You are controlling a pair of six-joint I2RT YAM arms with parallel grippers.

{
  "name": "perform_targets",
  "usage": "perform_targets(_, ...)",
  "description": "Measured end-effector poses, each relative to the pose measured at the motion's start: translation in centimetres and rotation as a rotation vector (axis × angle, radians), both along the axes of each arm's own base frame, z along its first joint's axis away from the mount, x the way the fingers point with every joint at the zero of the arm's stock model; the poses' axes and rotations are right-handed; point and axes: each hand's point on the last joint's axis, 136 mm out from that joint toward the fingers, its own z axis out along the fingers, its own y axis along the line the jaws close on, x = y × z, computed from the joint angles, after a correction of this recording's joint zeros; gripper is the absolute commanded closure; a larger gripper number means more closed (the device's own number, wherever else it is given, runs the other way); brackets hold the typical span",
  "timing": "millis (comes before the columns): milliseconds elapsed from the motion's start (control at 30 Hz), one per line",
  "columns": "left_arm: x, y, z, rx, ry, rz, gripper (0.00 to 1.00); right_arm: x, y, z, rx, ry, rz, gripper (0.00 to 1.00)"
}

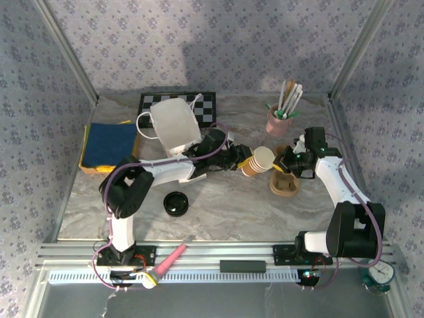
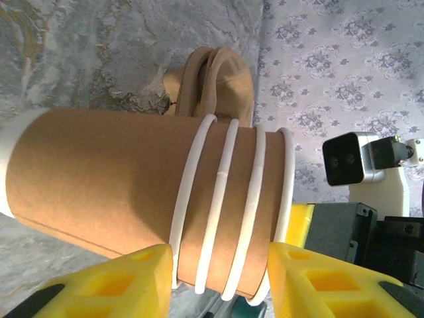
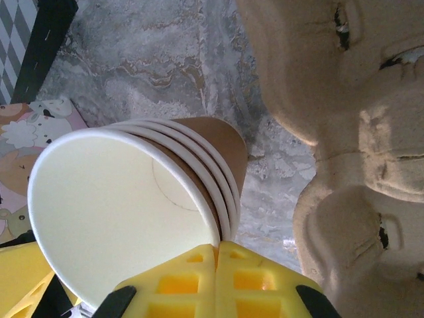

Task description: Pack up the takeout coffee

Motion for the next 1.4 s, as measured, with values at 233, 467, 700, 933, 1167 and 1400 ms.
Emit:
perform_targets(233, 0.6, 2.3, 2.4, 0.038, -0.056, 0.023, 0.55, -0.2, 0.6, 0.9, -0.004, -0.009, 0.026, 1.00)
perform_targets(467, 0.6, 3.3, 2.2, 0.167, -0.079, -0.013, 0.56, -0.3, 1.3, 1.5, -0.037, -0.019, 0.063, 1.00)
perform_targets(700, 1.1, 2.5, 4.1, 0.298, -0.168, -0.090, 0.61, -0.5, 1.5, 1.3, -0.063, -0.016, 0.079, 1.00)
perform_targets(933, 0.3, 1.0, 1.6, 0.490, -0.197, -0.201, 0.61, -0.5, 1.5, 1.3, -0.072, -0.017, 0.080, 0.93)
perform_targets(1167, -0.8, 1.4, 0.1, 0.616, -0.199, -0.266, 0.67, -0.8, 1.3, 1.3, -0.083, -0.013, 0.083, 0.92)
perform_targets(1400, -0.4, 1.0, 0.6, 0.634, -0.223, -0.284, 0.75, -0.8, 1.2, 1.3, -0.091, -0.014, 0.084, 0.92)
